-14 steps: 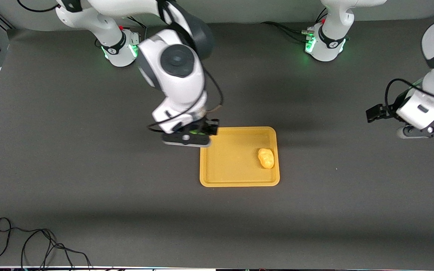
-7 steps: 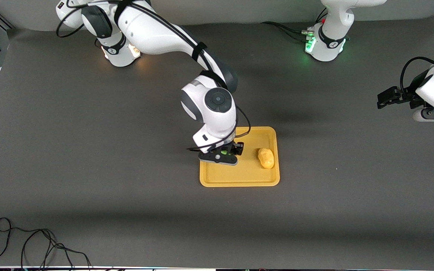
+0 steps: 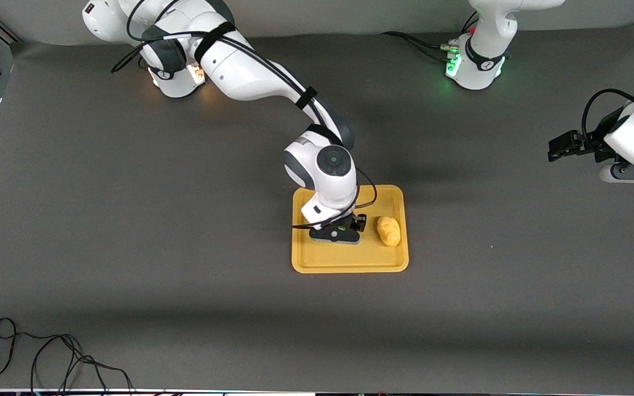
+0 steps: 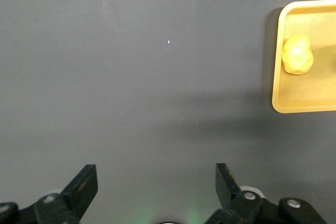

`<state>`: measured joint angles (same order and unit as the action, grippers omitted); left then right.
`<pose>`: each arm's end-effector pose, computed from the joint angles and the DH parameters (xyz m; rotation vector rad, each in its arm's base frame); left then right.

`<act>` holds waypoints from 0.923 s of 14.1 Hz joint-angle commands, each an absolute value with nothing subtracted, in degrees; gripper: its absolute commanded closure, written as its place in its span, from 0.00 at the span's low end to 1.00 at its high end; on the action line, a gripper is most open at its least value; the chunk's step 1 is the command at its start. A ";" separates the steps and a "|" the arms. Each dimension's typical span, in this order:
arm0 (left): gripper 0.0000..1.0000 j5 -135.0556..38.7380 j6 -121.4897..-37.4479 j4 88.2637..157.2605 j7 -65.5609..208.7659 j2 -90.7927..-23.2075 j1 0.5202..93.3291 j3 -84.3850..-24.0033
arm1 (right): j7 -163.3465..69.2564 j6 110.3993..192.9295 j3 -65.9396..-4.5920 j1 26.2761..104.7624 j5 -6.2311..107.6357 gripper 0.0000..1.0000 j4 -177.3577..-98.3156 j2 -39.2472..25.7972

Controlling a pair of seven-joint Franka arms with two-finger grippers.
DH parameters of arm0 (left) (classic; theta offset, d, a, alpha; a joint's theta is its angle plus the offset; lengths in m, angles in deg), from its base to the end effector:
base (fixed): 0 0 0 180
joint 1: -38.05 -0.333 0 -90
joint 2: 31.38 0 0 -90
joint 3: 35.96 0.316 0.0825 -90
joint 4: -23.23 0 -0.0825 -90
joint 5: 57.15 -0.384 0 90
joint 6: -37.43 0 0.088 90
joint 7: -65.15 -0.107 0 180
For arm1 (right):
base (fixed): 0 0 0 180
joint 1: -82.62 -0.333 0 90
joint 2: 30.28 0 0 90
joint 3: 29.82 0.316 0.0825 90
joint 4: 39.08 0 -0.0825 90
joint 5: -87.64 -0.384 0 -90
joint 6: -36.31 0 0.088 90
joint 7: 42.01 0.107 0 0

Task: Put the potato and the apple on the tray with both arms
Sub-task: 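Carry the green apple over the tray with the right gripper, then lower the apple onto the tray beside the potato and open the right gripper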

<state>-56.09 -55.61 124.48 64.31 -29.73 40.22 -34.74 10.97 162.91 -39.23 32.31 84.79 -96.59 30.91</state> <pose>0.5408 -0.0107 0.5522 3.1173 -0.0456 -0.1787 0.5666 0.5589 0.2127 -3.0783 0.2200 -0.2655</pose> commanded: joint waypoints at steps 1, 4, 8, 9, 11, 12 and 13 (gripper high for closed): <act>0.00 -56.27 -54.42 122.81 63.39 -30.77 41.21 -34.02 | 12.74 164.62 -39.48 31.55 85.79 0.45 -93.92 33.35; 0.00 -56.27 -54.33 122.28 63.57 -30.68 41.48 -33.76 | 12.48 165.33 -39.48 31.55 85.88 0.36 -94.18 33.71; 0.00 -56.27 -54.50 122.54 63.92 -30.85 40.86 -33.76 | 12.30 164.98 -39.66 31.64 86.14 0.18 -94.45 33.44; 0.00 -56.27 -55.03 122.63 63.92 -31.20 40.78 -33.76 | 12.30 164.89 -39.75 31.64 86.23 0.09 -94.62 33.36; 0.00 -56.27 -55.47 122.63 63.83 -31.82 40.78 -33.67 | 12.22 164.11 -39.84 31.64 86.23 0.00 -94.80 32.66; 0.00 -56.27 -55.12 122.63 63.49 -31.73 40.60 -33.67 | 12.13 160.97 -40.01 31.64 86.14 0.00 -94.63 31.70; 0.00 -56.27 -54.94 122.63 63.39 -31.73 40.43 -33.58 | 12.04 157.28 -40.01 32.16 86.05 0.00 -94.19 30.21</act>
<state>-56.13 -55.64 123.72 64.16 -31.32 40.37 -34.11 10.98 162.89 -39.77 31.80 84.80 -95.67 32.28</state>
